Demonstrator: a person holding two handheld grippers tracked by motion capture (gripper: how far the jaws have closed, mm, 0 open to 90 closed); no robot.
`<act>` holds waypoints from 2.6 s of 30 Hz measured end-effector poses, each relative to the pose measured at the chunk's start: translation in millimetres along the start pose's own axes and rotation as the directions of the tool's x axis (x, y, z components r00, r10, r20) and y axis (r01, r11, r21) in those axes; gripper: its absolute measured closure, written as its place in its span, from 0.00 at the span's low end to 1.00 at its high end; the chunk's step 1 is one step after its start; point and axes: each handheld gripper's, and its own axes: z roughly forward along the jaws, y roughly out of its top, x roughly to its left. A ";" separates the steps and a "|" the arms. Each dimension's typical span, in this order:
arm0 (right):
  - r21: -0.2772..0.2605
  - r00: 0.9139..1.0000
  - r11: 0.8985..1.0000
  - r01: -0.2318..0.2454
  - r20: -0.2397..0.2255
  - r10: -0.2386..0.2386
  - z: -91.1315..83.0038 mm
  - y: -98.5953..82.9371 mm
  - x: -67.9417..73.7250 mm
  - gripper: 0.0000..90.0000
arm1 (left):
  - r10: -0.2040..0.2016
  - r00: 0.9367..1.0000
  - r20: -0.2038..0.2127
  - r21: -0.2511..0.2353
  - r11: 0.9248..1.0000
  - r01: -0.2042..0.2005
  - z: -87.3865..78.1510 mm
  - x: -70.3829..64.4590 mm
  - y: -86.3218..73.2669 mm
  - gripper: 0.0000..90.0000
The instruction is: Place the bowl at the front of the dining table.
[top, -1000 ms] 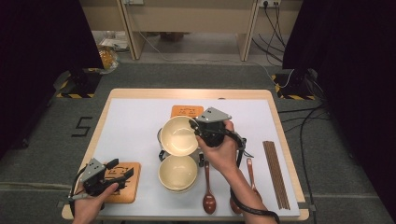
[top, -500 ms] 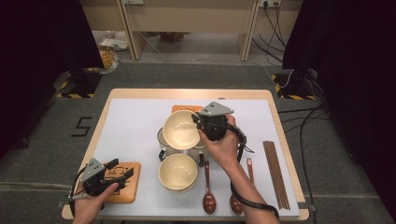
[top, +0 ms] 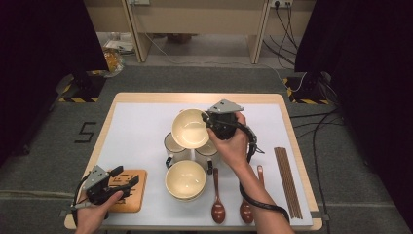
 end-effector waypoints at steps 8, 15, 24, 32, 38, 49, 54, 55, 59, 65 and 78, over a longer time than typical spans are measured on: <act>-0.004 1.000 1.000 -0.008 0.009 0.008 7.3 5.5 -4.3 0.92 | -0.002 1.000 -0.002 -0.002 1.000 0.002 -0.3 0.7 -0.3 0.25; -0.004 1.000 1.000 -0.019 0.015 0.019 11.4 7.9 -8.8 0.92 | -0.002 1.000 -0.001 0.001 1.000 0.002 0.0 0.6 -0.8 0.25; -0.005 0.999 1.000 -0.028 0.028 0.028 17.2 12.1 -15.8 0.92 | -0.004 1.000 -0.001 -0.001 1.000 0.004 0.1 0.8 -0.9 0.25; 0.001 0.998 0.999 -0.040 0.040 0.040 22.9 13.9 -22.7 0.92 | -0.005 1.000 -0.002 0.000 1.000 0.005 0.0 1.3 -1.2 0.25; 0.003 0.997 0.999 -0.052 0.048 0.052 26.3 15.7 -27.0 0.92 | -0.005 1.000 -0.002 0.003 1.000 0.005 0.4 1.6 -1.7 0.25; 0.018 0.996 0.998 -0.061 0.060 0.060 36.0 18.4 -33.6 0.92 | -0.008 1.000 -0.004 0.003 1.000 0.008 0.0 2.6 -2.0 0.25; 0.022 0.996 0.998 -0.064 0.063 0.063 39.1 18.8 -35.1 0.92 | -0.009 1.000 -0.002 0.002 1.000 0.009 0.2 2.4 -2.1 0.25; 0.020 0.996 0.998 -0.065 0.063 0.063 39.8 18.6 -35.5 0.92 | -0.008 1.000 -0.004 0.004 1.000 0.008 0.1 2.3 -2.0 0.25; 0.024 0.995 0.997 -0.072 0.068 0.070 41.4 18.3 -37.3 0.92 | -0.007 1.000 -0.003 0.005 1.000 0.007 0.4 1.9 -2.2 0.25; 0.027 0.995 0.997 -0.076 0.073 0.074 43.2 18.1 -40.5 0.92 | -0.005 1.000 -0.003 0.006 1.000 0.005 0.9 1.5 -2.3 0.25; 0.042 0.992 0.995 -0.094 0.083 0.091 52.6 17.9 -46.7 0.92 | -0.012 1.000 0.003 0.004 1.000 0.012 1.4 1.7 -3.1 0.25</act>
